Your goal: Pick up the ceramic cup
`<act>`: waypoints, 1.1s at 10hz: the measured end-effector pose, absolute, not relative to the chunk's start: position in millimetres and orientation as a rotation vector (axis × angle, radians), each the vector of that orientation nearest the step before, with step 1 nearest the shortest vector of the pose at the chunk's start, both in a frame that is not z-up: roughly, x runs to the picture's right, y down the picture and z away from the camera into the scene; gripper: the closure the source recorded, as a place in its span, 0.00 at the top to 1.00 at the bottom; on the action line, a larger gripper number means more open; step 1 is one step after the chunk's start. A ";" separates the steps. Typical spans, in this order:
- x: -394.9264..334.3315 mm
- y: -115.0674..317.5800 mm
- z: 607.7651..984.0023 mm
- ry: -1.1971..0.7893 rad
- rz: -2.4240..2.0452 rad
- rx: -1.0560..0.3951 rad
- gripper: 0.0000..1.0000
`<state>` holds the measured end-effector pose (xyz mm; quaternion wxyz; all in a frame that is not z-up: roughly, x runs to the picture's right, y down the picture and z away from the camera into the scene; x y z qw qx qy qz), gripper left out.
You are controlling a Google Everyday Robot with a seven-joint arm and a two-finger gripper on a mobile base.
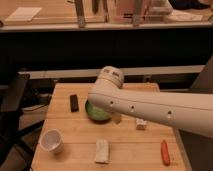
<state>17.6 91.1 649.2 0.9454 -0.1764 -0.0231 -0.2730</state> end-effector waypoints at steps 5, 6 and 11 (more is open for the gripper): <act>-24.4 95.5 649.6 -0.092 -0.636 -0.322 0.80; -25.5 96.5 650.1 -0.099 -0.648 -0.319 0.80; -51.7 104.4 650.6 -0.145 -0.720 -0.301 0.80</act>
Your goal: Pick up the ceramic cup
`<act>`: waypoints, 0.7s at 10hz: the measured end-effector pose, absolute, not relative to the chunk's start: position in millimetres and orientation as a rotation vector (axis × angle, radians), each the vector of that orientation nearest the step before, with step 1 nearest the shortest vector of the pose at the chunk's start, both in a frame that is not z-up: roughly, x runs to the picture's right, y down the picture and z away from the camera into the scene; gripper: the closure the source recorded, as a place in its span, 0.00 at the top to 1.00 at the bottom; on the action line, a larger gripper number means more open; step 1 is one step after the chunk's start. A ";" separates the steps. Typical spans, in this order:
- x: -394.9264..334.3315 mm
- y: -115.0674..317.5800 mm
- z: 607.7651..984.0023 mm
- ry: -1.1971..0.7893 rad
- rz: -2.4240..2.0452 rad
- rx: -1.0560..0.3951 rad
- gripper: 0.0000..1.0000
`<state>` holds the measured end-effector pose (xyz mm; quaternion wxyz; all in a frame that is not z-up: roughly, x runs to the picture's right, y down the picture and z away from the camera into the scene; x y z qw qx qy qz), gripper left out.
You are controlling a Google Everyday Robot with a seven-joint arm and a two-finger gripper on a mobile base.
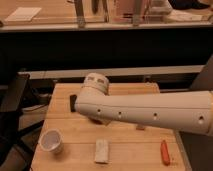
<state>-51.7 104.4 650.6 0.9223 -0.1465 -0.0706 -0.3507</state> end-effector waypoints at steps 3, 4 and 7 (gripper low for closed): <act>-60.3 108.8 652.9 -0.169 -0.755 -0.291 0.80; -57.2 110.1 653.8 -0.183 -0.770 -0.290 0.80; -80.0 116.8 656.3 -0.219 -0.812 -0.292 0.80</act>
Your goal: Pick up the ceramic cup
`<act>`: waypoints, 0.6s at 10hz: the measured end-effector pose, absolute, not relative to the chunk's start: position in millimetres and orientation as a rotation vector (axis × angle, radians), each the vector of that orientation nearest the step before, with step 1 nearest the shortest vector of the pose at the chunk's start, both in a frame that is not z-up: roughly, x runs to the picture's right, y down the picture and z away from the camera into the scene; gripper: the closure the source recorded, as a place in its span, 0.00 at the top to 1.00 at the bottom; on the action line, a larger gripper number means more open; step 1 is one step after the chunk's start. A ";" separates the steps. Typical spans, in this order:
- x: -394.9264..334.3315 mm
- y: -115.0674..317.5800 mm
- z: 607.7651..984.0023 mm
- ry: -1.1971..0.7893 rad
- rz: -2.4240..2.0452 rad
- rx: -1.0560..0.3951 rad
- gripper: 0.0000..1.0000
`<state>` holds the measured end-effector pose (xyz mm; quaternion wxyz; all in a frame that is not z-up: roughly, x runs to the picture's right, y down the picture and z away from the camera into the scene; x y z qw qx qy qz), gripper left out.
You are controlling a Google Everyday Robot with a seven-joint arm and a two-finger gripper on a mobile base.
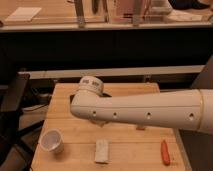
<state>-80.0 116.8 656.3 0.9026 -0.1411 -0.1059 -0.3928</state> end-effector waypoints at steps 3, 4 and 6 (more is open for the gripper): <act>-85.6 122.8 659.5 -0.247 -0.851 -0.285 0.80; -90.9 125.9 661.3 -0.263 -0.872 -0.288 0.80; -110.6 132.2 663.5 -0.292 -0.905 -0.291 0.80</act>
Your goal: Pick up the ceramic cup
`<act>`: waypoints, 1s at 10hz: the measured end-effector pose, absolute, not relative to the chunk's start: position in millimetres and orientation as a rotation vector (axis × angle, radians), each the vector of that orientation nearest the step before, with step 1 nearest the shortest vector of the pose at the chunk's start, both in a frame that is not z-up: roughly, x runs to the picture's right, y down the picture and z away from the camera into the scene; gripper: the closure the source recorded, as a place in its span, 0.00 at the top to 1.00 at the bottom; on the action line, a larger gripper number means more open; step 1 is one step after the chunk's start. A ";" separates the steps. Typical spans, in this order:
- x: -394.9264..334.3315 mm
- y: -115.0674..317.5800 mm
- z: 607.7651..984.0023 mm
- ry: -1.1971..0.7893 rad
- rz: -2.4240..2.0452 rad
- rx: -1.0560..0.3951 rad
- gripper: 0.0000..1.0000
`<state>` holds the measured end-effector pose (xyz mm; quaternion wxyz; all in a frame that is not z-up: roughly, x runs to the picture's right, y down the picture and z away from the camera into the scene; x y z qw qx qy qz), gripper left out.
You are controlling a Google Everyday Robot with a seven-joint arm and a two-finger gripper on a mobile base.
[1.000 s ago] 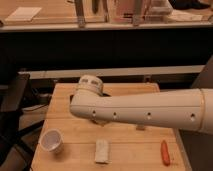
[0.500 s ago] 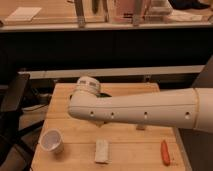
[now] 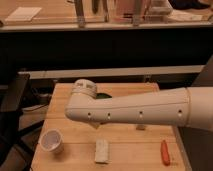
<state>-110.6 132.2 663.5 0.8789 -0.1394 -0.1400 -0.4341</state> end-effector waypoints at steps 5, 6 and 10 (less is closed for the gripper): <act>-127.3 143.4 669.0 -0.357 -0.978 -0.295 0.80; -137.3 145.3 669.1 -0.371 -0.994 -0.296 0.80; -158.5 158.4 675.3 -0.431 -1.069 -0.304 0.80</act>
